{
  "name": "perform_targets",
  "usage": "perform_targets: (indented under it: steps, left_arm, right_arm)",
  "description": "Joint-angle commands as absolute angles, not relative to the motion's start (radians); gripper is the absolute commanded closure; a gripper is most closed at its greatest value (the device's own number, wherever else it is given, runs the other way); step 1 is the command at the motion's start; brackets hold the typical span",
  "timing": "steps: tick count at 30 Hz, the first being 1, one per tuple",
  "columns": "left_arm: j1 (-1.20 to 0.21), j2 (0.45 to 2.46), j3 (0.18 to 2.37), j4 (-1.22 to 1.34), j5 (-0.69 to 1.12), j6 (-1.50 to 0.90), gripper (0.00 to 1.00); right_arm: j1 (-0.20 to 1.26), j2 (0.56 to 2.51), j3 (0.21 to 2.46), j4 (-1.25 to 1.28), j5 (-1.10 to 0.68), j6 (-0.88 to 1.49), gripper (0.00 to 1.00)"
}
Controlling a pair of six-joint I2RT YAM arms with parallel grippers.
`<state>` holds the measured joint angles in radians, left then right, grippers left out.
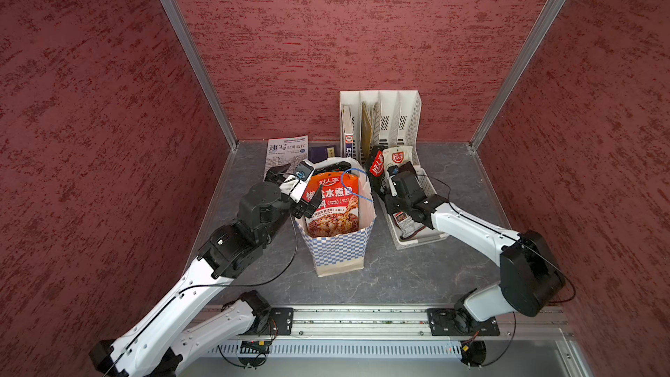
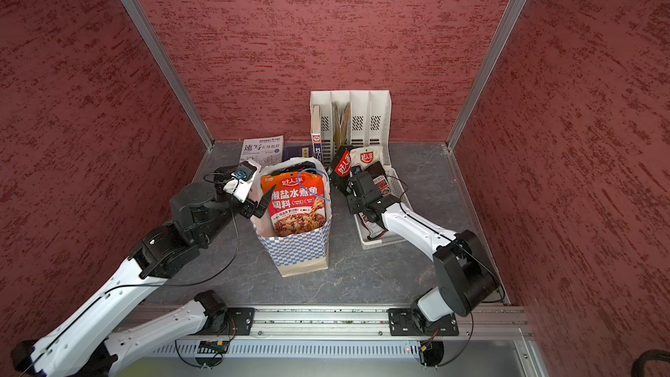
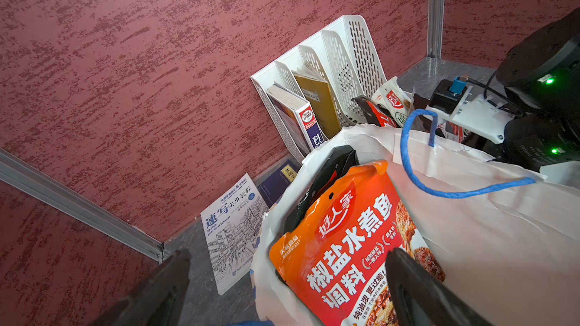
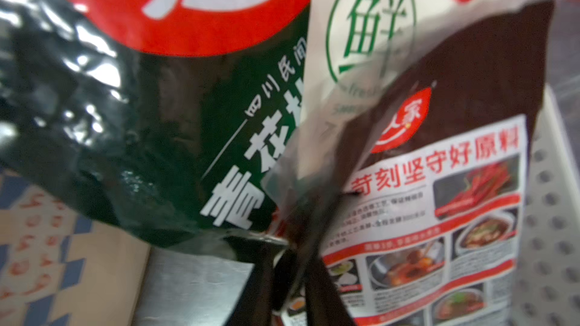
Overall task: Place the condiment packets inside the bag
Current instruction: Pick up the condiment packet from the storage box.
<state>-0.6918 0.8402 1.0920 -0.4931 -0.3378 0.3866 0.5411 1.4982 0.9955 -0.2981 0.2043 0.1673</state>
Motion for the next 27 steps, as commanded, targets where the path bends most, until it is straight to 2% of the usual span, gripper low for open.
perform_targets:
  steps: [1,7,15,20,23,27]
  left_arm:
    - [-0.689,0.825,1.087,-0.488,-0.32,0.361,0.0]
    - [-0.687,0.829,1.096,-0.481,-0.291,0.344,0.0]
    - [-0.69,0.861,1.165,-0.479,-0.101,0.333,0.0]
    - [-0.692,0.864,1.195,-0.467,0.027,0.392,0.0]
    - [-0.692,0.88,1.234,-0.5,0.131,0.436,0.0]
    - [-0.696,0.929,1.302,-0.627,0.41,0.538,0.0]
  right_arm:
    - [0.527,1.417,0.977,-0.286,0.362,0.184,1.0]
    - [0.508,1.258,0.895,-0.269,0.407,0.177,1.0]
    - [0.505,0.961,0.869,-0.249,0.197,-0.005,1.0]
    - [0.506,0.817,0.969,-0.377,-0.082,-0.143,1.0]
    - [0.506,0.782,1.073,-0.512,-0.342,-0.254,1.0]
    - [0.506,0.791,1.209,-0.714,-0.534,-0.338,1.0]
